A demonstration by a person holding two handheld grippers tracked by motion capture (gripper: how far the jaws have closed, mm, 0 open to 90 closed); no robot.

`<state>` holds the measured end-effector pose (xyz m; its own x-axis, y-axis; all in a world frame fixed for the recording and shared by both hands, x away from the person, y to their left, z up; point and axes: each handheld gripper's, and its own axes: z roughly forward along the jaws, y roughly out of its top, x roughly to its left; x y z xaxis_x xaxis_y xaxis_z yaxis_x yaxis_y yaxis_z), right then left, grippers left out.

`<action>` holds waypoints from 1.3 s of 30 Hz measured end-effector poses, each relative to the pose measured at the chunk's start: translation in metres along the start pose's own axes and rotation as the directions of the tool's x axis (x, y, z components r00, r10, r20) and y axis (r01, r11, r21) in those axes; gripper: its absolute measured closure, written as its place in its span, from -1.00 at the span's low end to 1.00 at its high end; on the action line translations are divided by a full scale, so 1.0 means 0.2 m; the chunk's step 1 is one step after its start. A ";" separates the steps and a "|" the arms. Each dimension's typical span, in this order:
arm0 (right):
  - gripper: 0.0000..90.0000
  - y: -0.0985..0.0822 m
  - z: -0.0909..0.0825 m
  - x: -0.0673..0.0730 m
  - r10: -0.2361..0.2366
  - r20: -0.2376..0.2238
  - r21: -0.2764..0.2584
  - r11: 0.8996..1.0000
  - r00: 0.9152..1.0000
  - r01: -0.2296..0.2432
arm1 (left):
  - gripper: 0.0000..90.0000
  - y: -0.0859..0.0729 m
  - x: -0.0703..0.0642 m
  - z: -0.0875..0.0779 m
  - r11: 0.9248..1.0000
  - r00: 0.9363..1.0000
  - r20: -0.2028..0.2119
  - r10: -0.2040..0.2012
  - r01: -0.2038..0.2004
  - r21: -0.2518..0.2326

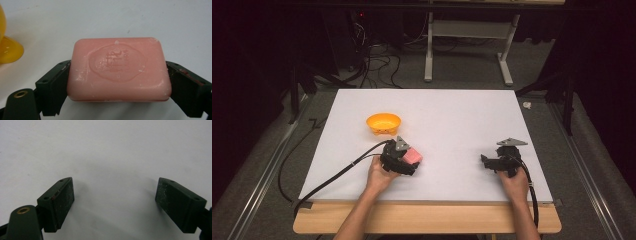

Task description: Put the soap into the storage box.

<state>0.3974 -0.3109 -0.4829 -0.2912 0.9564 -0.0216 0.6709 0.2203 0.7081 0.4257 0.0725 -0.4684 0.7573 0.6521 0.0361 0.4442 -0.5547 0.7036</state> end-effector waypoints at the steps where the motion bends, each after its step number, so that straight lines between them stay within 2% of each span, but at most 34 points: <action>1: -0.64 0.00 0.00 0.00 0.000 0.000 0.000 1.000 1.000 0.000 | -0.71 0.00 0.00 -0.01 1.000 1.000 -0.008 -0.004 0.004 -0.001; 18: -0.64 0.00 0.00 0.00 -0.003 0.000 0.000 1.000 1.000 0.003 | -0.70 0.06 0.03 -0.18 0.997 0.995 -0.080 -0.059 0.055 -0.054; 27: -0.64 0.00 0.00 0.00 -0.004 0.000 -0.001 1.000 1.000 0.004 | -0.70 0.08 0.08 -0.24 0.991 0.987 -0.118 -0.112 0.102 -0.087; 33: -0.64 0.00 0.00 0.00 -0.004 0.000 -0.001 1.000 1.000 0.004 | -0.69 0.09 0.11 -0.26 0.987 0.980 -0.142 -0.143 0.131 -0.088; 39: -0.64 0.00 0.00 0.00 -0.003 0.000 -0.001 1.000 1.000 0.003 | -0.69 0.10 0.13 -0.28 0.986 0.976 -0.152 -0.156 0.144 -0.082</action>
<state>0.3972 -0.3111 -0.4829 -0.2933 0.9557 -0.0240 0.6695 0.2233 0.7084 0.4273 0.1074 -0.4135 0.5974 0.8013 0.0335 0.5081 -0.4105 0.7572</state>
